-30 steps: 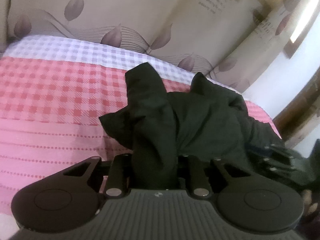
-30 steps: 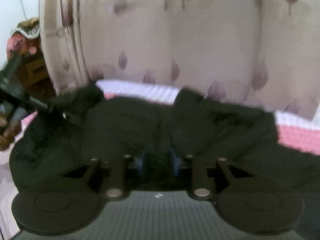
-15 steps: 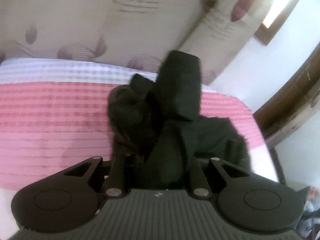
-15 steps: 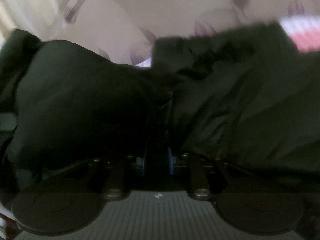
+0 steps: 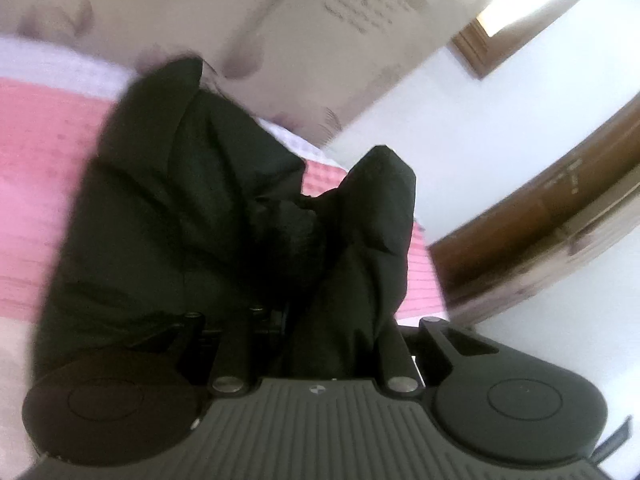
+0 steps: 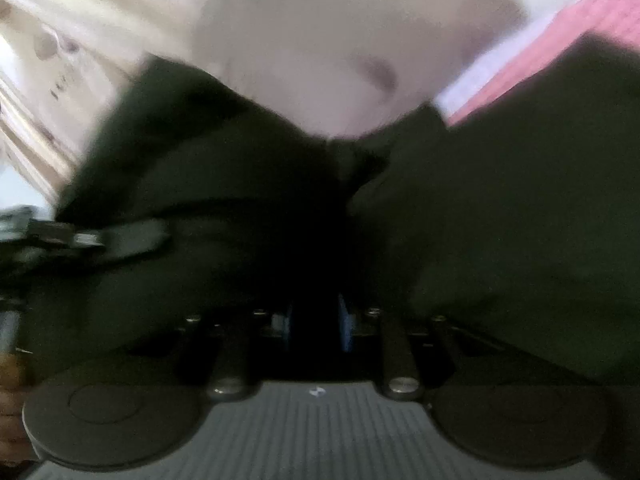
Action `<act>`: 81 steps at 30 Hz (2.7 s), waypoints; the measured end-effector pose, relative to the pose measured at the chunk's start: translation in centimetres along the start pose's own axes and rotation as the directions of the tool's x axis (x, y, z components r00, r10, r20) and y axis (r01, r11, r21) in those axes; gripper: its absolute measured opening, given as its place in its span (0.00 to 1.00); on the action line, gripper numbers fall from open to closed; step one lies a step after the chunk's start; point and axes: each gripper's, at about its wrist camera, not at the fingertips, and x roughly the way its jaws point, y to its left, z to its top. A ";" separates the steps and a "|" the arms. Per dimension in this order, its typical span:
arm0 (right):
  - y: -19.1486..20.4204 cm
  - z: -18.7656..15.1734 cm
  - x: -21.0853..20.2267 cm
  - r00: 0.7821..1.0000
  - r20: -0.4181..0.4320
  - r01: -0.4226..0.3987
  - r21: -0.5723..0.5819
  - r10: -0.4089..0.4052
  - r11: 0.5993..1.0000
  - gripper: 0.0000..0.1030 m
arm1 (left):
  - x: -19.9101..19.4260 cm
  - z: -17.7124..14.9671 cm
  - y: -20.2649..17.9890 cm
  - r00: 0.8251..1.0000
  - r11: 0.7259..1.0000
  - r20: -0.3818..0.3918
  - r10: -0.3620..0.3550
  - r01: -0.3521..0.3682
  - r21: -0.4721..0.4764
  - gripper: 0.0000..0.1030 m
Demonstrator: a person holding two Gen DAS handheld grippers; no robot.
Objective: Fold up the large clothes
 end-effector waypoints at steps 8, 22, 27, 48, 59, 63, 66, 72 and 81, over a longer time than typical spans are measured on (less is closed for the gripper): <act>-2.6 -0.2 -9.3 0.985 0.168 0.019 0.064 -0.030 0.998 0.73 | 4.3 -3.5 5.0 0.904 0.902 0.156 -0.399 0.417 -0.108 0.52; 0.3 2.1 -9.0 0.986 0.163 0.035 -0.008 -0.034 0.999 0.82 | 2.6 -7.5 7.8 0.710 0.699 0.309 -0.633 0.696 -0.166 0.72; 0.1 3.0 -7.6 0.981 0.121 0.157 -0.067 -0.149 0.985 0.44 | -3.0 -9.0 9.8 0.737 0.755 0.350 -0.578 0.646 -0.112 0.90; 4.8 4.0 -0.5 0.959 -0.146 0.188 -0.311 -0.243 0.931 0.68 | -0.9 -14.9 6.4 0.812 0.845 0.239 -0.532 0.491 0.212 0.97; 9.7 7.3 -2.7 0.977 -0.029 0.162 -0.534 -0.209 0.830 0.17 | -8.4 -14.6 9.4 0.856 0.937 0.383 -0.348 0.303 0.172 0.99; 8.5 8.8 -5.6 0.972 0.021 0.210 -0.536 -0.236 0.818 0.14 | -7.6 -14.4 9.4 0.877 0.951 0.368 -0.308 0.272 0.148 0.99; 5.8 10.0 -8.1 0.962 0.064 0.262 -0.484 -0.265 0.835 0.13 | -6.0 -13.7 8.3 0.886 0.950 0.345 -0.310 0.277 0.143 1.00; -0.9 10.6 -11.6 0.943 0.107 0.333 -0.360 -0.317 0.871 0.13 | -2.4 -13.2 6.6 0.912 0.951 0.282 -0.298 0.256 0.175 1.00; -4.6 9.4 -15.1 0.970 0.112 0.230 -0.160 -0.214 0.960 0.79 | -1.8 -14.2 8.3 0.936 0.970 0.268 -0.227 0.193 0.149 1.00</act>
